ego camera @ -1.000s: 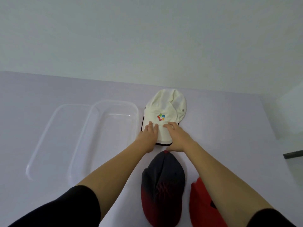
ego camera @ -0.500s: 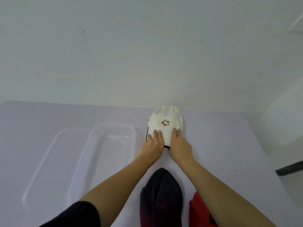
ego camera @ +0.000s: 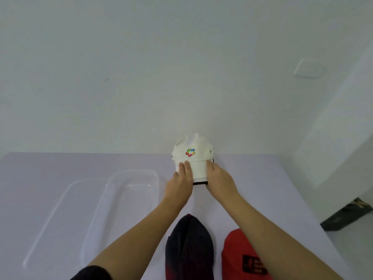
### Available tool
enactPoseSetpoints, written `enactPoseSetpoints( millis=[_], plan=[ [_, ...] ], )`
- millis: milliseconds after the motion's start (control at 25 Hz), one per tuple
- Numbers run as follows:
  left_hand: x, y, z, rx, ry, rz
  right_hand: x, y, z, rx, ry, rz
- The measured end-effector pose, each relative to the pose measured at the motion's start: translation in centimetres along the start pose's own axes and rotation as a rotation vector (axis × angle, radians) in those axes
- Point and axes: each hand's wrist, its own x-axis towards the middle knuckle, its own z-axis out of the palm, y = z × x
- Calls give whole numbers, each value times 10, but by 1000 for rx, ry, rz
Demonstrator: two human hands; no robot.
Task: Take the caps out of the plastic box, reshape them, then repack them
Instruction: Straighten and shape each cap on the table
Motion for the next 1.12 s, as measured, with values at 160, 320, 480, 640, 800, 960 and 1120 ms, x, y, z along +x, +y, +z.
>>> enactPoseSetpoints(
  millis=[160,320,480,640,800,960,1120],
  plan=[
    [-6,1,-5,-191,76,19,-15,-7,-5,89,-44,45],
    [-22,9,-6,-467,194,-116,-21,-12,-13,115,-17,26],
    [-26,4,-11,-384,215,-79,-32,2,-22,-2,-39,-30],
    [-31,3,-19,-499,312,-154,-36,-12,-25,113,-15,17],
    [-38,9,-21,-845,296,-278,-38,-24,-25,171,-24,56],
    [-42,-7,-18,-638,273,-242,-45,-15,-24,23,-76,-50],
    [-47,-16,-17,-611,437,-204,-54,-27,-22,126,-75,-56]
  ],
)
